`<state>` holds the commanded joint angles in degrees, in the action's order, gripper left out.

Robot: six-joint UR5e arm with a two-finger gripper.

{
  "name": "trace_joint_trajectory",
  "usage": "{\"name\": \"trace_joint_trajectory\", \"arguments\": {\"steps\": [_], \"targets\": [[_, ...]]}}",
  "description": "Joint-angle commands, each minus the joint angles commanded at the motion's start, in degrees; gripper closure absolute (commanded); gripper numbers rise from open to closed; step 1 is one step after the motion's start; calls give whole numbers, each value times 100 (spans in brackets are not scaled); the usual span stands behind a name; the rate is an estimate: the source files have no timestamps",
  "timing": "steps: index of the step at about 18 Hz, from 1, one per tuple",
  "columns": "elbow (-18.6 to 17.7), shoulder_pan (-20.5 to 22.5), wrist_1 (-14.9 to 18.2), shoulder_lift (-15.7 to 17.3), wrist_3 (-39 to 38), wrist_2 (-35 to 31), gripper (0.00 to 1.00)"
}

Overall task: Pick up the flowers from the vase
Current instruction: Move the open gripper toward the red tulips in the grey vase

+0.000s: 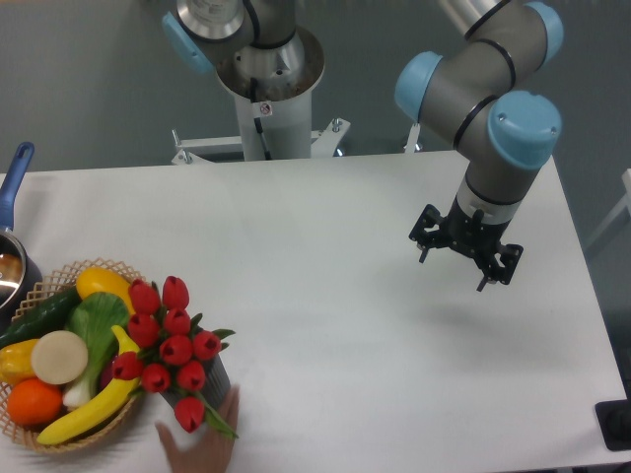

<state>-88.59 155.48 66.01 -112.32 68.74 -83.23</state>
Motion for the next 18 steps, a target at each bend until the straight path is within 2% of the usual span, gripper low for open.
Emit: {"name": "trace_joint_trajectory", "arguments": {"steps": [5,9,11,13,16,18], "targets": [[53,-79,9,-9,-115,96,0],[44,-79,-52,0,-834,1061,0],[0,-140,-403,61,-1212,1388,4],[-61,-403,-737,175,-1450,1529,0],[-263,-702,-1518,272,-1451,1809,0],[-413,-799,-1880,334,-1451,1959,0]]}}
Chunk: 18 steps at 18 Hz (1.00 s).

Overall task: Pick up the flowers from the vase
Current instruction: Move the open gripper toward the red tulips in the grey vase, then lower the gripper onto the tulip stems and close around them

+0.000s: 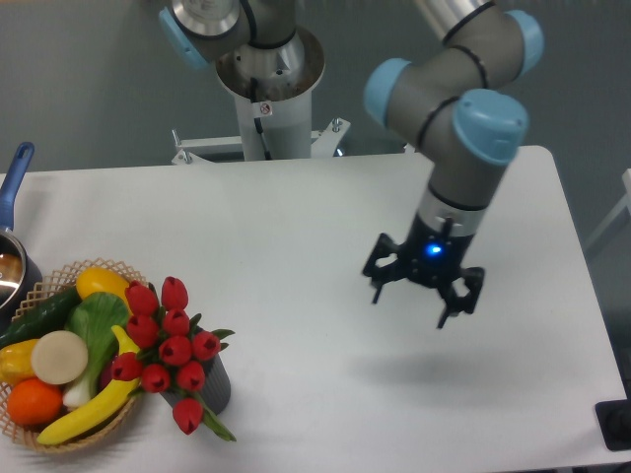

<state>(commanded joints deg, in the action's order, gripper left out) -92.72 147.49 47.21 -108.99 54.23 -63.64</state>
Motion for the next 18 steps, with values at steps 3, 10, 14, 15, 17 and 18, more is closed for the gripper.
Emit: {"name": "trace_joint_trajectory", "arguments": {"steps": [3,10,14,15,17,18], "targets": [[-175,-150,-36,26,-9,797,0],[-985,-79,-291,440,17,2636,0],[-932,-193,-335,326,35,2927,0],[-915,-255,-422,221,61,3023,0],[-845,-360,-625,19,97,3112,0],[-783,-430,-660,-87,97,3112,0]]}}
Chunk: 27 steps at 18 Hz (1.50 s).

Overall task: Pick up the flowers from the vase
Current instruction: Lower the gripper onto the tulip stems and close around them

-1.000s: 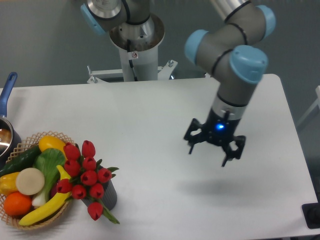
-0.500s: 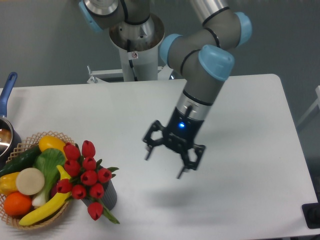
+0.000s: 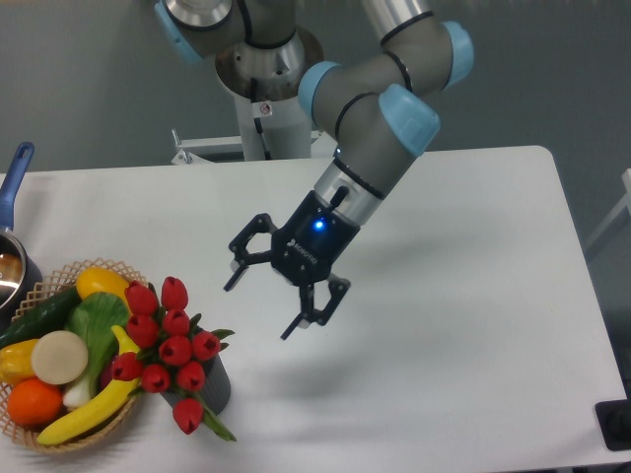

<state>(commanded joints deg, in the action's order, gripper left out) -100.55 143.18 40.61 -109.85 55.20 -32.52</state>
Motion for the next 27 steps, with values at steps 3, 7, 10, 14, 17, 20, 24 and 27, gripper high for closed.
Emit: {"name": "trace_joint_trajectory", "arguments": {"steps": [3,7,10,14,17,20,24,27], "targets": [[115,-185,0,-194,79,0,0],[106,-360,-9,-326,413,9,0],[45,-414,-9,-344,579,201,0],[-17,-537,-9,-344,721,325,0],[18,-546,-9,-414,721,325,0],[106,-554,-9,-546,721,316,29],[106,-546,0,-476,729,255,100],[132,-493,0,-441,721,255,100]]}}
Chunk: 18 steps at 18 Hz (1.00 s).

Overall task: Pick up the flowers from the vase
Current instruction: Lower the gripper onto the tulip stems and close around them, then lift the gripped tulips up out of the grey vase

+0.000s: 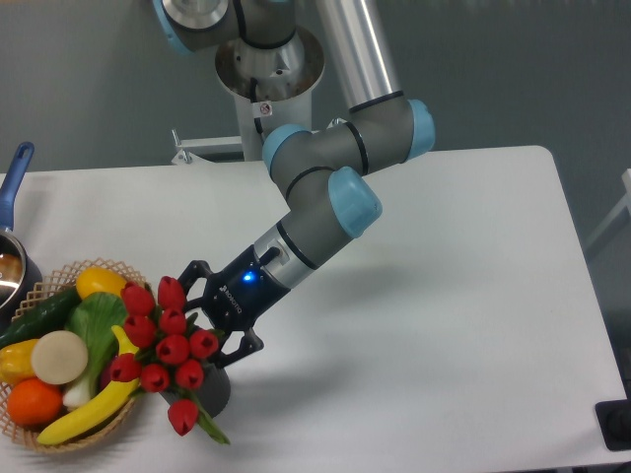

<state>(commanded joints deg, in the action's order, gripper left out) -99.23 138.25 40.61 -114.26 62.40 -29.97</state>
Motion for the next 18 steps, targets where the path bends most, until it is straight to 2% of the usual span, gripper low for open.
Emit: {"name": "trace_joint_trajectory", "arguments": {"steps": [4,6,13,16,18], "targets": [[-9,35,0,79,-44,9,100],[-35,97,0,237,-131,52,100],[88,246,0,624,-1053,246,100],[280,255,0,624,-1238,246,100],[570,308,0,624,-1606,307,100]]}}
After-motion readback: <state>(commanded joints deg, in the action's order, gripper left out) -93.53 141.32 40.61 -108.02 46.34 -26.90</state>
